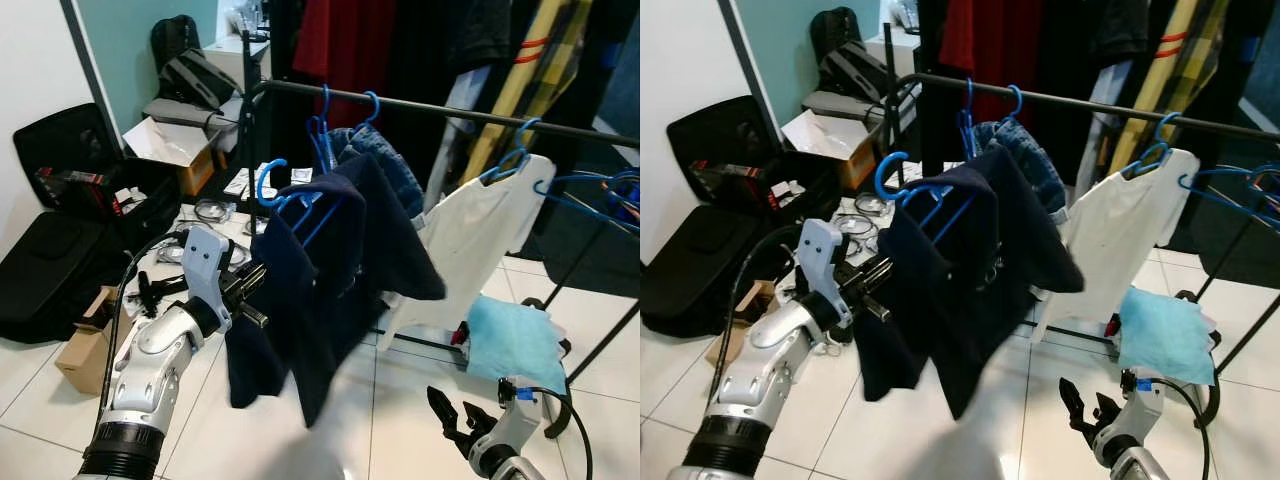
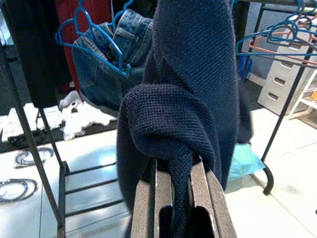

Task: Hang hanger

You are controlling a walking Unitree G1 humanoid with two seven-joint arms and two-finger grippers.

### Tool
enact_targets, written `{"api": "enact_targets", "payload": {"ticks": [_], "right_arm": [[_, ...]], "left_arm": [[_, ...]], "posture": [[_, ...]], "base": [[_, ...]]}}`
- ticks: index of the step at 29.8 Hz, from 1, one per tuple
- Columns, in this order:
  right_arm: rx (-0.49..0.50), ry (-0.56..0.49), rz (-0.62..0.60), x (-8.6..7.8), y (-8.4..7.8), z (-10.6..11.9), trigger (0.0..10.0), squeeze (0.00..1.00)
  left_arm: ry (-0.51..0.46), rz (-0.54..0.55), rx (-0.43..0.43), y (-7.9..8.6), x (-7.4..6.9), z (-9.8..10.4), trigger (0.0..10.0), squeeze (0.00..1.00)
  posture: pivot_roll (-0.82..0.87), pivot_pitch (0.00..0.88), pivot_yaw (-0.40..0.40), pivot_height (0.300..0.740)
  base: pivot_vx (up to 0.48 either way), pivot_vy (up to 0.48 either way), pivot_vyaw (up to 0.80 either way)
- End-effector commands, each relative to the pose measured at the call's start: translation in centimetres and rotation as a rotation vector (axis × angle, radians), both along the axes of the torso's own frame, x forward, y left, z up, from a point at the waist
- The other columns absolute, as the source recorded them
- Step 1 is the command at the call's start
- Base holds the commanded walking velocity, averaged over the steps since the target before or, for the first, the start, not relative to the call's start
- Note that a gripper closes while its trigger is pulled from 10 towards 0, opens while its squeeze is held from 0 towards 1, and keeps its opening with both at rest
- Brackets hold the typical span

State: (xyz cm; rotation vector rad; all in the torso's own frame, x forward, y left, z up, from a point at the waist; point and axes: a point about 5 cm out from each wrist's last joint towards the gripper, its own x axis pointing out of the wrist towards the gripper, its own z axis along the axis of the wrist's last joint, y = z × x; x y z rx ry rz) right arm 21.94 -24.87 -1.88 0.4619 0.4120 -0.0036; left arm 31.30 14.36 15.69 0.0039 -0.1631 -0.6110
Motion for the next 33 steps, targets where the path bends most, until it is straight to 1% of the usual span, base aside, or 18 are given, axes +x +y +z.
{"api": "enact_targets", "payload": {"ticks": [1,2,4,6,16,17,19,20,23,24,25,26,27,28,29,31,32,33], "right_arm": [[-0.004,-0.007,-0.007,0.1,-0.1,0.0,10.0,0.0],[-0.004,-0.008,-0.007,0.1,-0.1,0.1,10.0,0.0],[-0.004,-0.008,-0.007,0.1,-0.1,0.1,10.0,0.0],[-0.005,-0.01,-0.007,0.1,-0.1,0.1,10.0,0.0],[-0.005,-0.02,-0.006,0.2,0.0,0.3,10.0,0.0],[-0.005,-0.021,-0.006,0.3,0.0,0.3,10.0,0.0],[-0.005,-0.026,-0.004,0.3,0.1,0.4,10.0,0.0],[-0.005,-0.028,-0.003,0.3,0.1,0.5,10.0,0.0],[-0.005,-0.033,-0.001,0.3,0.2,0.6,10.0,0.0],[-0.005,-0.033,-0.001,0.3,0.2,0.6,10.0,0.0],[-0.004,-0.032,-0.002,0.3,0.2,0.6,10.0,0.0],[-0.004,-0.032,-0.002,0.3,0.2,0.6,10.0,0.0],[-0.004,-0.032,-0.002,0.3,0.3,0.6,10.0,0.0],[-0.004,-0.032,-0.002,0.3,0.3,0.6,10.0,0.0],[-0.002,-0.03,-0.003,0.3,0.3,0.6,10.0,0.0],[-0.002,-0.03,-0.003,0.3,0.3,0.6,10.0,0.0],[-0.001,-0.029,-0.004,0.3,0.2,0.6,10.0,0.0],[-0.001,-0.029,-0.004,0.3,0.2,0.6,10.0,0.0]], "left_arm": [[-0.079,-0.081,-0.002,-0.9,-0.4,2.2,10.0,0.0],[-0.085,-0.118,-0.003,-1.2,-0.7,2.6,10.0,0.0],[-0.085,-0.118,-0.003,-1.2,-0.7,2.6,10.0,0.0],[-0.092,-0.155,-0.005,-1.6,-1.0,3.1,10.0,0.0],[-0.075,-0.141,-0.019,-1.5,-1.0,3.3,10.0,0.0],[-0.073,-0.155,-0.023,-1.6,-1.2,3.3,10.0,0.0],[-0.058,-0.226,-0.032,-2.2,-2.1,3.5,10.0,0.0],[-0.042,-0.199,-0.029,-2.0,-1.9,3.2,10.0,0.0],[-0.003,-0.065,-0.022,-0.4,-1.0,2.3,10.0,0.0],[-0.003,-0.065,-0.022,-0.4,-1.0,2.3,10.0,0.0],[0.006,-0.044,-0.029,0.5,-1.0,2.0,10.0,0.0],[0.006,-0.044,-0.029,0.5,-1.0,2.0,10.0,0.0],[0.025,-0.031,-0.023,1.7,-1.2,1.6,10.0,0.0],[0.025,-0.031,-0.023,1.7,-1.2,1.6,10.0,0.0],[0.051,-0.052,0.046,3.2,-1.7,0.8,10.0,0.0],[0.051,-0.052,0.046,3.2,-1.7,0.8,10.0,0.0],[0.071,-0.072,0.098,4.3,-2.2,0.3,10.0,0.0],[0.071,-0.072,0.098,4.3,-2.2,0.3,10.0,0.0]], "posture": [[-0.08,0.03,-0.03,0.74],[-0.08,0.034,-0.029,0.74],[-0.08,0.034,-0.029,0.74],[-0.08,0.034,-0.029,0.74],[-0.08,0.039,-0.025,0.74],[-0.08,0.039,-0.025,0.74],[-0.08,0.039,-0.025,0.74],[-0.08,0.039,-0.025,0.74],[-0.08,0.042,-0.022,0.74],[-0.08,0.042,-0.022,0.74],[-0.08,0.043,-0.02,0.74],[-0.08,0.043,-0.02,0.74],[-0.09,0.044,-0.019,0.74],[-0.09,0.044,-0.019,0.74],[-0.08,0.045,-0.021,0.74],[-0.08,0.045,-0.021,0.74],[-0.08,0.045,-0.021,0.74],[-0.08,0.045,-0.021,0.74]], "base": [[0.0,0.0,0.0],[0.0,0.0,0.0],[0.0,0.0,0.0],[0.0,0.0,0.0],[0.0,0.0,0.0],[0.0,0.0,0.0],[0.251,0.0,0.0],[0.0,0.0,0.0],[0.0,0.0,0.0],[0.0,0.0,0.0],[0.0,0.0,0.0],[0.0,0.0,0.0],[0.0,0.0,0.0],[0.0,0.0,0.0],[0.0,0.0,0.0],[0.0,0.0,0.0],[0.0,0.0,0.0],[0.0,0.0,0.0]]}}
